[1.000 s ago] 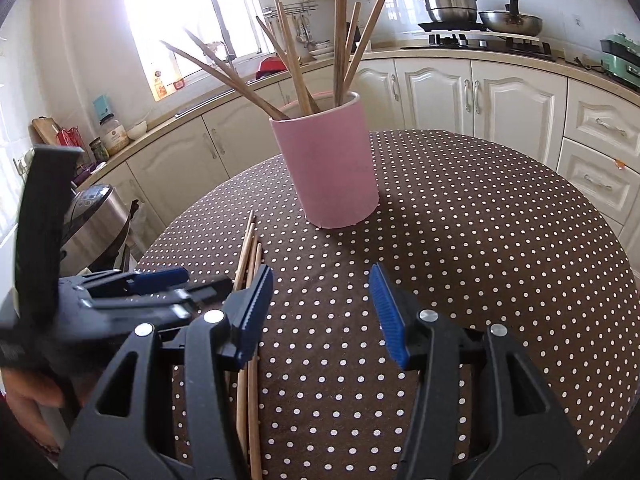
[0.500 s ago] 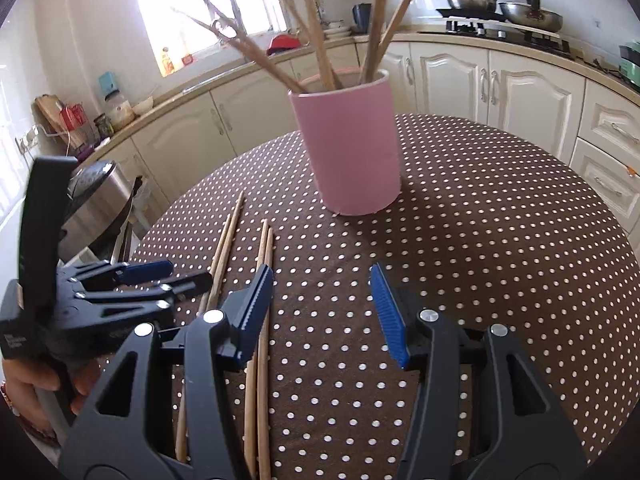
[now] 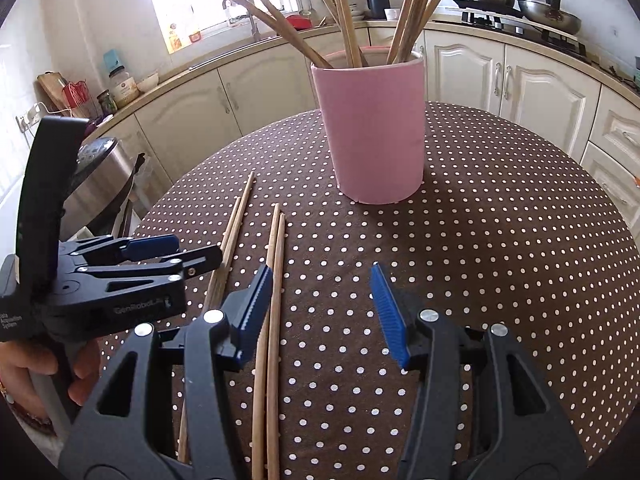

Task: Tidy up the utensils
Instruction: 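Close the left gripper on a chopstick while the right gripper grasps another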

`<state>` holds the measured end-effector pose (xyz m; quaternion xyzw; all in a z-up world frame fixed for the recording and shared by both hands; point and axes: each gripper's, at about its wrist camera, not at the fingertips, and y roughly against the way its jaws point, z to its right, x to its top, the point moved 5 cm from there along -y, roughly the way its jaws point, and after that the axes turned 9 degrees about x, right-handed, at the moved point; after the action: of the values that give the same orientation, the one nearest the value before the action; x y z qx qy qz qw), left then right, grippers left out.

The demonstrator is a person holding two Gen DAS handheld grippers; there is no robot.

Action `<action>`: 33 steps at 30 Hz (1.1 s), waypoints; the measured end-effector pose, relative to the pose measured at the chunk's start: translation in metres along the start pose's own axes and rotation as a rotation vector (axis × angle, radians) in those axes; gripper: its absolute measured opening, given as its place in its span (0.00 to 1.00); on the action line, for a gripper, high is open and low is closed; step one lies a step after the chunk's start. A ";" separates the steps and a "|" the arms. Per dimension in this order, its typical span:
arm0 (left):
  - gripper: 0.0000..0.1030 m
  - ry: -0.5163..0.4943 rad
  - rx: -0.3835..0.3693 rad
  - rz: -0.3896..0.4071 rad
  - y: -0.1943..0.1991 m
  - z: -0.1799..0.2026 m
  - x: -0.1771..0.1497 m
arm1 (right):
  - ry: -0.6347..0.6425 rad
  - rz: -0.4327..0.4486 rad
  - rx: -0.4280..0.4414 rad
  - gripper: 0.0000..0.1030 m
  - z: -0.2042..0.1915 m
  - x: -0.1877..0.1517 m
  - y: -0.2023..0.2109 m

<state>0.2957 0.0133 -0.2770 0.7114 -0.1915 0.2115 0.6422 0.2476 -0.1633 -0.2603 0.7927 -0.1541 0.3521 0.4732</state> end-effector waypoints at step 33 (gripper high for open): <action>0.12 -0.099 0.008 -0.006 -0.006 0.007 0.015 | 0.135 -0.213 -0.064 0.48 -0.023 0.017 -0.058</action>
<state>0.3118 0.0073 -0.2750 0.7241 -0.2203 0.1749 0.6297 0.2836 -0.1132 -0.2789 0.7635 -0.0481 0.3476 0.5422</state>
